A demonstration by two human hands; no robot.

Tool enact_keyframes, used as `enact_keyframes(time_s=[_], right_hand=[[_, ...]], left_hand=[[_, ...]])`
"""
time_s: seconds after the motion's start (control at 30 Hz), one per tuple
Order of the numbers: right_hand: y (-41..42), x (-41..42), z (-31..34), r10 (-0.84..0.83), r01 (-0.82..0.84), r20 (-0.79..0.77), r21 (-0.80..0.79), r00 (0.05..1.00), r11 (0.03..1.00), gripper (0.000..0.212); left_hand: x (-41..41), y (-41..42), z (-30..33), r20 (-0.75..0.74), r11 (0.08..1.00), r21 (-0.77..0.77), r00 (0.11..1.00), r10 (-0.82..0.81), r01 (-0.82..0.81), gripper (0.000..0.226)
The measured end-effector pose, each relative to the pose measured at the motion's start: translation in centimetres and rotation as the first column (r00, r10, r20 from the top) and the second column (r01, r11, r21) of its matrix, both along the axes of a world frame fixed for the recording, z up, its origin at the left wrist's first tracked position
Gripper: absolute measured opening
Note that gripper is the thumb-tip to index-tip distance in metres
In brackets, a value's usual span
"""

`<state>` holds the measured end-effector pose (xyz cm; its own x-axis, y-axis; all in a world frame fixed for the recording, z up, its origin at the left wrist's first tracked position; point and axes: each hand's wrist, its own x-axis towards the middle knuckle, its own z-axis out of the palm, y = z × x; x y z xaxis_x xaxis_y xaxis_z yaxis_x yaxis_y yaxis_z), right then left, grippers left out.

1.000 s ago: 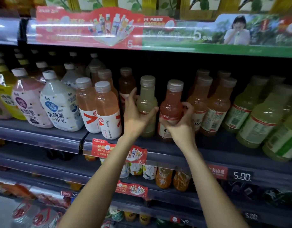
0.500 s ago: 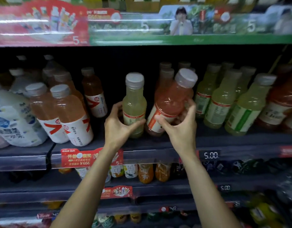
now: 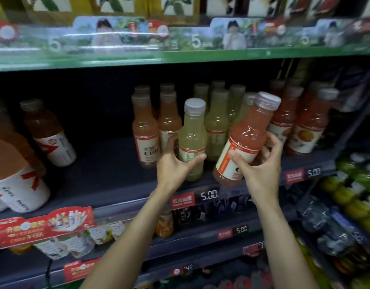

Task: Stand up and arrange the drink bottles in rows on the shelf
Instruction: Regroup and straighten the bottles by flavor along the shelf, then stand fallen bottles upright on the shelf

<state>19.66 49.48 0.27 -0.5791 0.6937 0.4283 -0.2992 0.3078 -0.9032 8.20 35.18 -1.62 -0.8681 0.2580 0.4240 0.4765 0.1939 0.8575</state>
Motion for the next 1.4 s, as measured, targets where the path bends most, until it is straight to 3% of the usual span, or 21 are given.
enact_keyframes(time_s=[0.2, 0.37, 0.5, 0.63, 0.73, 0.97, 1.1, 1.4], right_hand=[[5.6, 1.1, -0.2, -0.045, 0.043, 0.036, 0.054, 0.998, 0.998, 0.070], [6.9, 0.2, 0.1, 0.092, -0.095, 0.056, 0.057, 0.994, 0.994, 0.071], [5.4, -0.8, -0.2, 0.142, -0.147, 0.058, 0.100, 0.988, 0.984, 0.073], [7.4, -0.3, -0.1, 0.006, -0.006, -0.004, 0.091, 1.000, 0.996, 0.074], [10.8, 0.4, -0.4, -0.105, 0.105, -0.010, 0.080, 0.994, 0.991, 0.075], [14.9, -0.8, -1.4, -0.316, 0.305, 0.057, 0.145, 0.947, 0.941, 0.077], [15.3, -0.6, -1.5, -0.368, 0.340, 0.053, 0.277, 0.928, 0.898, 0.077], [16.3, -0.6, -1.4, -0.364, 0.252, 0.150, 0.486, 0.919, 0.837, 0.077]], left_hand=[[2.4, 3.1, 0.3, -0.060, 0.991, 0.131, 0.998, 0.035, -0.027, 0.073], [2.9, 3.7, 1.8, -0.009, 0.976, 0.211, 0.999, 0.052, -0.049, 0.063], [2.8, 1.8, 2.4, 0.018, 0.984, 0.174, 0.999, 0.034, -0.036, 0.055], [3.3, 0.7, 2.7, -0.059, 0.999, 0.038, 0.998, 0.037, -0.034, 0.064], [3.7, 1.7, 2.7, -0.084, 0.999, -0.024, 0.995, 0.044, -0.046, 0.059], [3.5, 4.8, 2.6, -0.130, 0.996, -0.059, 0.990, 0.051, -0.059, 0.074], [3.2, 6.4, 2.6, -0.111, 0.997, -0.040, 0.992, 0.062, -0.067, 0.077], [2.9, 8.8, 1.6, -0.078, 0.995, -0.005, 0.992, 0.097, -0.098, 0.072]])
